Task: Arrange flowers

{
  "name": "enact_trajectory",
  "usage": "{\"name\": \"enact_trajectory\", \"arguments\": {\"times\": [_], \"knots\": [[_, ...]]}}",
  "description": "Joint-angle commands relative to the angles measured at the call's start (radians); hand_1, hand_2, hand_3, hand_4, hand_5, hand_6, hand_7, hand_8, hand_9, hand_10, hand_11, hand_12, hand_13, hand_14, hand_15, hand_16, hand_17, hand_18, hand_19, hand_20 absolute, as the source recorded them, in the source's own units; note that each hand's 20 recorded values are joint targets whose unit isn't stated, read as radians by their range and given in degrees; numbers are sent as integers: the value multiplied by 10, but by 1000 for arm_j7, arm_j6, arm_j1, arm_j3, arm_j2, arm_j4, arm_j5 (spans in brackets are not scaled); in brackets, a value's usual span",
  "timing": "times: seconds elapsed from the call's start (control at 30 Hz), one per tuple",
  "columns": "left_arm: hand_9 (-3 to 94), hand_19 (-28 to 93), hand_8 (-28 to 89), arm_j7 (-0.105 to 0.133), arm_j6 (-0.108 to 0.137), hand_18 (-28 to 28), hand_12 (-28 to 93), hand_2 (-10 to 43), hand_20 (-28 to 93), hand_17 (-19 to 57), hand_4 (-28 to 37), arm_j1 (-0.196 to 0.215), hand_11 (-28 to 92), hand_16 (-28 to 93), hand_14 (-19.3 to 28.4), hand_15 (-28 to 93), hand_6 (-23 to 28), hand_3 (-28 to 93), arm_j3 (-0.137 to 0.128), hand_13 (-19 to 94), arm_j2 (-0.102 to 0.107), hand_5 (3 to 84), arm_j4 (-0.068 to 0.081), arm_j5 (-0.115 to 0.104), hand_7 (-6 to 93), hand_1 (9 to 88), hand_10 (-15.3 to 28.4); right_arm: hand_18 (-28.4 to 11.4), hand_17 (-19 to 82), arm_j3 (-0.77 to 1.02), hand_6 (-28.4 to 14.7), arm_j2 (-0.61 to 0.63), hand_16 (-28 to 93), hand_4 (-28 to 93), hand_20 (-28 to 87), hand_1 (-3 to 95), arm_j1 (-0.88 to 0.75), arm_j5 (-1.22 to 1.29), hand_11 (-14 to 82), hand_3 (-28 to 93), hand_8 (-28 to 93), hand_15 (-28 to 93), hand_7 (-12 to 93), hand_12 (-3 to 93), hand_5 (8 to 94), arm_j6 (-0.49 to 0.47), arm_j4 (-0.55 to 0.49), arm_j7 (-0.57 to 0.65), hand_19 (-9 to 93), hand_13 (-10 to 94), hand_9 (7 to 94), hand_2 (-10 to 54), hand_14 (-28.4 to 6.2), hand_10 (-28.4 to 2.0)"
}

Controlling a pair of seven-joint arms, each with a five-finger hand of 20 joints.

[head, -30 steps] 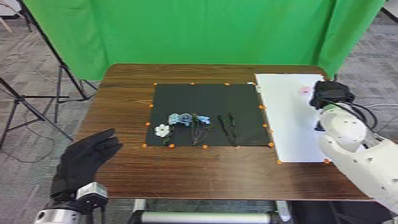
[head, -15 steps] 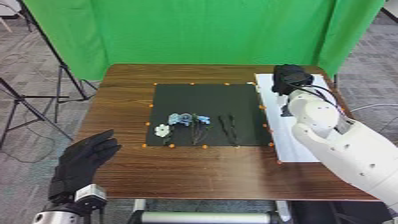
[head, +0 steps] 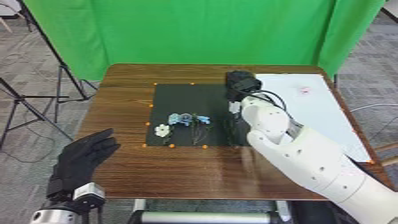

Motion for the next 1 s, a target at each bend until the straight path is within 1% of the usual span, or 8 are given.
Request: {"name": "enact_trajectory", "arguments": {"times": [0.03,0.13,0.47,0.7,0.8,0.83,0.87,1.0], "knots": [[432,607,-93,-28,-14,218,85,79,116,-99,-161,-17,411,-155,284,650,162,798,1,320,-20,510,1,19,152,281,238,-217,379,-8,-5,-46,385,-283,433,574,-10,-37,175,795,-4,671,296,405,791,4,36,9,932,681,888,-95,-46,-70],[432,607,-93,-21,-8,218,85,79,116,-99,-162,-16,412,-155,284,649,162,798,-1,320,-18,511,1,14,152,282,238,-218,379,-6,-4,-54,386,-283,433,573,-13,-37,174,797,-3,671,296,404,791,5,46,24,932,681,889,-95,-46,-70],[432,607,-93,4,5,218,86,79,116,-99,-163,-27,411,-154,284,649,162,798,14,320,25,511,5,-20,152,282,238,-216,369,-15,-1,-95,373,-283,420,553,-13,-61,170,785,-4,675,298,397,770,21,63,38,931,669,876,-95,-58,-66],[432,606,-93,-36,-16,218,86,79,116,-99,-162,-31,412,-154,284,649,162,799,0,320,-14,511,6,15,151,282,238,-214,346,-9,-11,-113,350,-283,402,514,-15,-66,171,782,-24,693,296,378,734,11,66,45,930,635,845,-95,-72,-76],[433,607,-93,-30,-13,217,85,79,116,-99,-163,-32,411,-154,284,649,162,799,2,320,-6,511,7,7,152,282,238,-215,334,-4,-15,-117,343,-283,398,493,-19,-71,167,782,-27,698,291,374,721,-4,65,51,927,619,829,-95,-82,-85],[432,607,-93,-16,-6,218,85,79,116,-99,-163,-29,412,-154,284,649,162,799,6,320,8,511,7,-4,152,282,238,-216,330,-3,-18,-119,326,-283,394,485,-18,-72,176,781,-29,708,290,366,715,-10,68,50,928,613,820,-95,-87,-88],[432,607,-93,-31,-13,217,85,80,116,-99,-163,-33,412,-154,284,650,162,799,2,320,-1,511,8,4,151,283,238,-217,326,3,-18,-119,322,-283,393,481,-25,-75,181,781,-30,711,289,363,713,-17,66,53,927,609,814,-95,-90,-90],[433,607,-93,-22,-8,217,85,79,116,-99,-163,-33,412,-154,284,650,162,799,6,320,6,511,8,-3,152,282,238,-219,317,0,-20,-120,296,-283,389,448,-24,-70,241,796,-23,724,272,315,705,-16,69,63,926,600,779,-95,-105,-100]]}}
